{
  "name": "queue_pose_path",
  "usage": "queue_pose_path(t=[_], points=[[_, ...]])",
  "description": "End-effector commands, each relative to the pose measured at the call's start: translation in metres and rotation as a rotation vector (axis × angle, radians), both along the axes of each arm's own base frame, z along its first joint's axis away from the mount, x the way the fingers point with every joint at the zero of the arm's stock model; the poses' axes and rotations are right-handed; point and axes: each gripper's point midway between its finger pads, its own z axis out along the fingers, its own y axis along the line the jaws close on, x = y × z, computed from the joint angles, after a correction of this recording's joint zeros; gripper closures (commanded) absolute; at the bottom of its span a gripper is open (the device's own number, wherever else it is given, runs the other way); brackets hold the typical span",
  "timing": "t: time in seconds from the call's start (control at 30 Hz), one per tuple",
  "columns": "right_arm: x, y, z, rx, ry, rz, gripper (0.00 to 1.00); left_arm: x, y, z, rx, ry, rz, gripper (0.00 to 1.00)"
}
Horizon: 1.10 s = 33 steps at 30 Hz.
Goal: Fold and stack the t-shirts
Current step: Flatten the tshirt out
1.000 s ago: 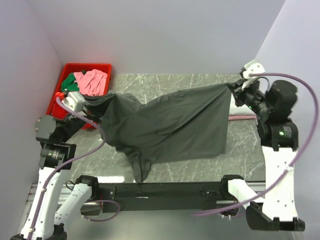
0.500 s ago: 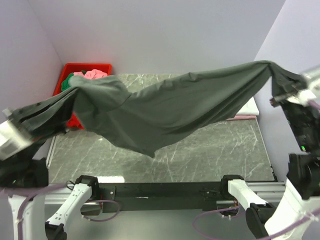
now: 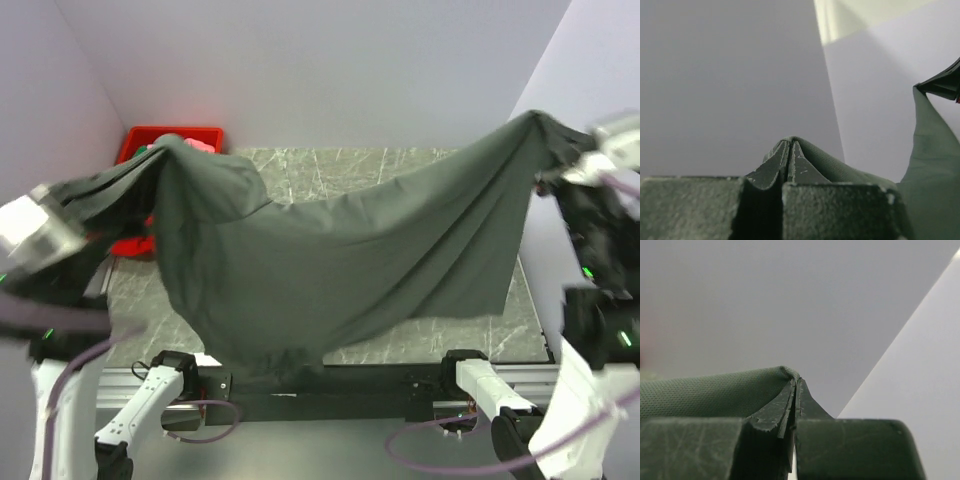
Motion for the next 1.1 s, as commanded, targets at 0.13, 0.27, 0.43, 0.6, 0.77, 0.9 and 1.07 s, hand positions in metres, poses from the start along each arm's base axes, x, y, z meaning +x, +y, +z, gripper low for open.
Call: queue_pose_path(t=[0.13,0.27,0.43,0.6,0.77,0.9,1.07], points=[[0.139,-0.003,-0.157,0.048,0.350,0.013,1.00,0.204,-0.016,-0.166,0.010,0.529,0.073,1.00],[0.196,0.003,-0.249,0.049,0.499,0.049,1.00,0.286,-0.035,-0.293,0.010,0.858,0.000,1.00],[0.266,0.006,-0.376,0.036,0.741,0.059,1.00,0.374,-0.030,-0.460,0.032,1.216,0.063,1.00],[0.316,0.011,-0.456,0.008,0.938,0.074,1.00,0.418,-0.011,-0.529,0.053,1.393,0.096,1.00],[0.335,0.008,-0.478,-0.003,0.987,0.058,1.00,0.448,-0.004,-0.533,0.053,1.429,0.081,1.00],[0.345,0.004,-0.475,-0.009,0.976,0.033,1.00,0.459,0.002,-0.531,0.044,1.463,0.087,0.99],[0.349,0.002,-0.474,-0.007,0.988,0.030,1.00,0.470,0.003,-0.523,0.046,1.451,0.073,0.99]])
